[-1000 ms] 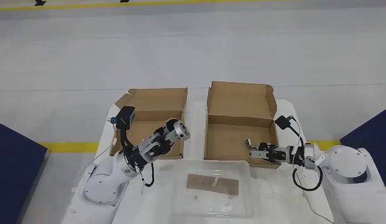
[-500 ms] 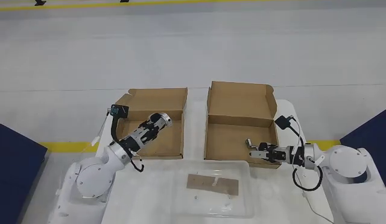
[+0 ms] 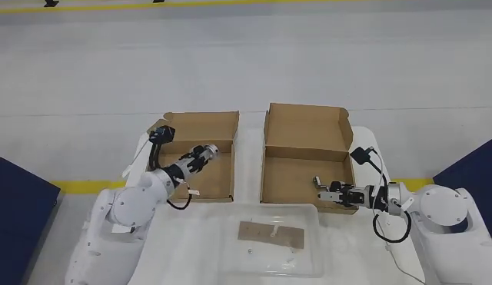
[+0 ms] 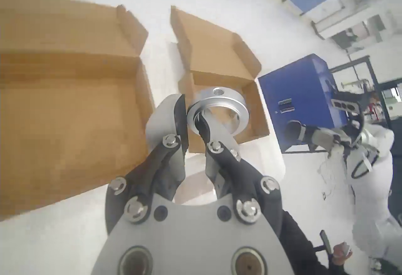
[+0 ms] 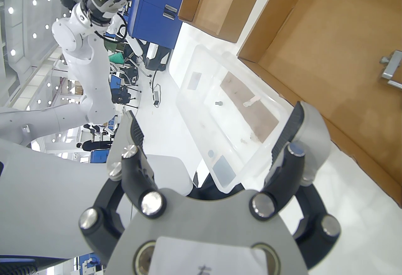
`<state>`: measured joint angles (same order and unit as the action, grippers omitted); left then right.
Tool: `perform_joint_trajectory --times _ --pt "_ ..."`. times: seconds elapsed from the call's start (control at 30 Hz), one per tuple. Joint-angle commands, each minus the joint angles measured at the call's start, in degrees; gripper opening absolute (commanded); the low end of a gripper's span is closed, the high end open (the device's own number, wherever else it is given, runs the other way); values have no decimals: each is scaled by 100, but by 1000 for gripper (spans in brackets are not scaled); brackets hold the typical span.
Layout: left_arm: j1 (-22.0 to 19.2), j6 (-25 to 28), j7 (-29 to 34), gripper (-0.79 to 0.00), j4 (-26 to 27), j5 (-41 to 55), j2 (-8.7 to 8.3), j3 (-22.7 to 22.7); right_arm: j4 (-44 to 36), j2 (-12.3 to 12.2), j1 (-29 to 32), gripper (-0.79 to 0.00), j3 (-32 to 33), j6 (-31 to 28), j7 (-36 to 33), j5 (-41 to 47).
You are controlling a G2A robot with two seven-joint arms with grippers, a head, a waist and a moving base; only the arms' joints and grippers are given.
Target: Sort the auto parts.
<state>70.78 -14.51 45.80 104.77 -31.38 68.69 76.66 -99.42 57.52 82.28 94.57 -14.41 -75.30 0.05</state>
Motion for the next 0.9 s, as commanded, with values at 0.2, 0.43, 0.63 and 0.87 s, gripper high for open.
perform_joint_trajectory --times 0.2,0.43,0.63,0.87 --pt "-412 -900 -59 -785 -330 -309 51 -291 0 0 0 0 0 0 0 0" --pt "-503 -1021 79 -785 -399 -501 54 -432 0 0 0 0 0 0 0 0" --pt "-1617 -1916 1650 -785 -1352 -1629 96 -1239 0 0 0 0 0 0 0 0" --pt "-2735 -2209 2188 -785 -3029 -1832 337 -2055 0 0 0 0 0 0 0 0"
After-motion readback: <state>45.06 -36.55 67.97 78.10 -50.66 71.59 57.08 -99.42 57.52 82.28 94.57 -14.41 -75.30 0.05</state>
